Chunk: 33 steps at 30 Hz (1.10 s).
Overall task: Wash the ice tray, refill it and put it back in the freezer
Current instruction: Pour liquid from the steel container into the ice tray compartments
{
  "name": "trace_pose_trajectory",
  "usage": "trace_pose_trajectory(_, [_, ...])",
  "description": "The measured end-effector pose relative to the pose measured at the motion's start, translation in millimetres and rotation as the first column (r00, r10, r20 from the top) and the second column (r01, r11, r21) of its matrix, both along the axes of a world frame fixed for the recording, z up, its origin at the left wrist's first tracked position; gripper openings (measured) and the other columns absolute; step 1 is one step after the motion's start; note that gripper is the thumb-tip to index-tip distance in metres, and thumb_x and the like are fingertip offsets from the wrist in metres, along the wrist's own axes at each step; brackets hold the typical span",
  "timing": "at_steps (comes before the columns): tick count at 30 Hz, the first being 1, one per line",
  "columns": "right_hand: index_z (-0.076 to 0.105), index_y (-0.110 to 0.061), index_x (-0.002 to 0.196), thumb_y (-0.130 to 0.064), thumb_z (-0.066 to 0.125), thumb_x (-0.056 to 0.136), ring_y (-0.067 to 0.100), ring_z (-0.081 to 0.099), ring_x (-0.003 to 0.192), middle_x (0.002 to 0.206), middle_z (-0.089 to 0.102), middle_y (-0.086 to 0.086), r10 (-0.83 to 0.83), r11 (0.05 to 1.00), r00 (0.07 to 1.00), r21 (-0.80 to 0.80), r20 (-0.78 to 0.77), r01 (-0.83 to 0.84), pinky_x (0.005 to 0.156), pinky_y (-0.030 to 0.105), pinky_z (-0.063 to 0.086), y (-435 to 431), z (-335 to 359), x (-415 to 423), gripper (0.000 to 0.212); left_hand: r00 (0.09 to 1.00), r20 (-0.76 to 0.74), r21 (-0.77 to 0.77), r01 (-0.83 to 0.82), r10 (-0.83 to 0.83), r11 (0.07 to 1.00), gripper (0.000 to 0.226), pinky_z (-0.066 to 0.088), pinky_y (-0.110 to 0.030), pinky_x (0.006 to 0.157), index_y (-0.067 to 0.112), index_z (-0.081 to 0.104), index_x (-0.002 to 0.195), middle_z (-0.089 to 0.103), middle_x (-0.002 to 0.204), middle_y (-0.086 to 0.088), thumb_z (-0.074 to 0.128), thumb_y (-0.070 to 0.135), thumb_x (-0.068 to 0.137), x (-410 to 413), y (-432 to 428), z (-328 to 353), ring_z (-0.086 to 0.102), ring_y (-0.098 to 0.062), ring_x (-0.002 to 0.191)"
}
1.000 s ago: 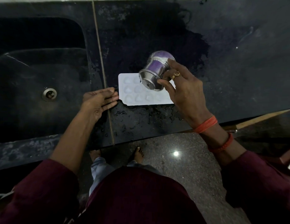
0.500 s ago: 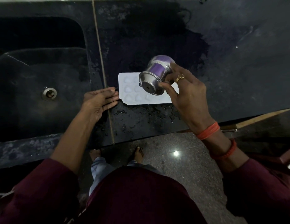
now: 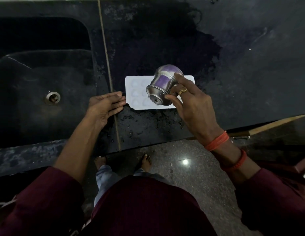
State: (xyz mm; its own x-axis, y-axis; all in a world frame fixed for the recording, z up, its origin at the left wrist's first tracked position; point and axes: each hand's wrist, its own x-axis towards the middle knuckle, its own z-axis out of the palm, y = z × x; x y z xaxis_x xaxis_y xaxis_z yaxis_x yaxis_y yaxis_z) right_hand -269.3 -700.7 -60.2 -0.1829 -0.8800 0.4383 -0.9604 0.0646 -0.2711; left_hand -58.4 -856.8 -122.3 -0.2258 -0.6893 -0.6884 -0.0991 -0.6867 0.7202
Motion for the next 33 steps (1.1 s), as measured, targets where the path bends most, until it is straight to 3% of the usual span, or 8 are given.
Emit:
trace_pose_trajectory(21, [0.068,0.000,0.080,-0.037,0.054,0.100,0.030,0.072,0.075,0.138,0.061,0.010,0.003,1.000,1.000,-0.007,-0.011,-0.004,0.054,0.041,0.057,0.4,2.3,-0.3,0.044,1.000,0.023,0.002,0.017,-0.017,1.000,0.007,0.062,-0.027,0.082,0.012,0.077,0.098,0.081,0.092,-0.004,0.076,0.015,0.091,-0.6,-2.0,-2.1,0.078,-0.014,0.088])
trace_pose_trajectory(33, [0.070,-0.003,0.089,-0.033,0.061,0.096,0.029,0.073,0.084,0.134,0.064,0.010,0.002,1.000,0.999,-0.013,0.045,-0.002,0.059,0.042,0.059,1.8,7.3,1.8,0.032,0.999,0.018,-0.008,0.033,-0.033,0.999,0.010,0.061,-0.026,0.083,0.012,0.076,0.102,0.080,0.094,-0.003,0.074,0.015,0.093,-1.9,-0.3,0.1,0.077,-0.014,0.092])
